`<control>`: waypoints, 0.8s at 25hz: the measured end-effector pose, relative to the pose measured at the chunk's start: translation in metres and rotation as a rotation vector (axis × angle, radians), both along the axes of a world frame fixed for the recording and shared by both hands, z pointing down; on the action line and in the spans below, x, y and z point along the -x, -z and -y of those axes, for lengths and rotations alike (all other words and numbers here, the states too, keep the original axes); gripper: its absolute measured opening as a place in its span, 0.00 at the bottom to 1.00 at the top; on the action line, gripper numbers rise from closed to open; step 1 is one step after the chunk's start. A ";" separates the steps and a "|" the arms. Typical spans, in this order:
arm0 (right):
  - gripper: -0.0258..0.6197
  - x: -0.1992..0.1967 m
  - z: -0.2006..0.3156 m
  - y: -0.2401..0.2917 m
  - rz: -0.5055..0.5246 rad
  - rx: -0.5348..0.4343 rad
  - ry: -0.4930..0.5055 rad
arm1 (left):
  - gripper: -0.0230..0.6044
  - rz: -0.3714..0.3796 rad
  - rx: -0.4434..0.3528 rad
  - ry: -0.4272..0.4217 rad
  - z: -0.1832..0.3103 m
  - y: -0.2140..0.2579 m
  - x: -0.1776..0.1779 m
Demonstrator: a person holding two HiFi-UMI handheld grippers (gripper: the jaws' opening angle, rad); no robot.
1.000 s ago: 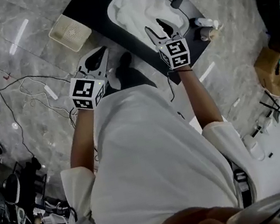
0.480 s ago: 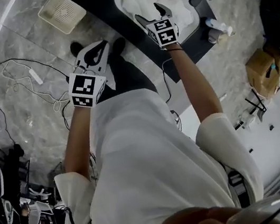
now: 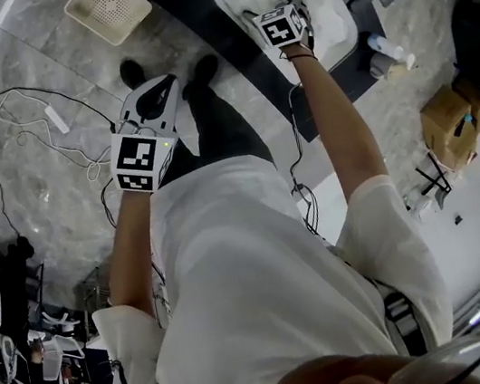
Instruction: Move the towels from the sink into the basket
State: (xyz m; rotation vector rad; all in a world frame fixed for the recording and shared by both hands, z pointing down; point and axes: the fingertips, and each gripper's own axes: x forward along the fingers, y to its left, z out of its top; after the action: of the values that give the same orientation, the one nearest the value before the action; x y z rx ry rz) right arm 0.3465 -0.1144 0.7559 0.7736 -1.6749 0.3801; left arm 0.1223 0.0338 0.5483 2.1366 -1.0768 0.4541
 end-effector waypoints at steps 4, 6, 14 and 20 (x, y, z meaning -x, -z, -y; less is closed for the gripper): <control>0.61 0.000 -0.002 -0.013 -0.029 0.094 -0.016 | 0.05 0.008 0.012 0.019 -0.006 -0.004 0.010; 0.39 0.000 0.000 -0.006 -0.044 0.090 -0.011 | 0.05 0.014 0.017 0.023 -0.011 -0.004 0.015; 0.24 0.005 -0.024 0.070 0.101 0.016 -0.069 | 0.05 0.039 -0.028 0.011 -0.018 0.031 0.023; 0.23 0.003 -0.064 0.149 0.198 -0.090 -0.093 | 0.05 0.056 -0.066 0.005 -0.033 0.073 0.026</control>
State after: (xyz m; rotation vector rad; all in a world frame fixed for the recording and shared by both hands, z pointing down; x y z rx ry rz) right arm 0.3432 -0.0503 0.6070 0.9067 -1.8546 0.4614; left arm 0.0959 0.0671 0.4754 2.1896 -1.1428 0.4849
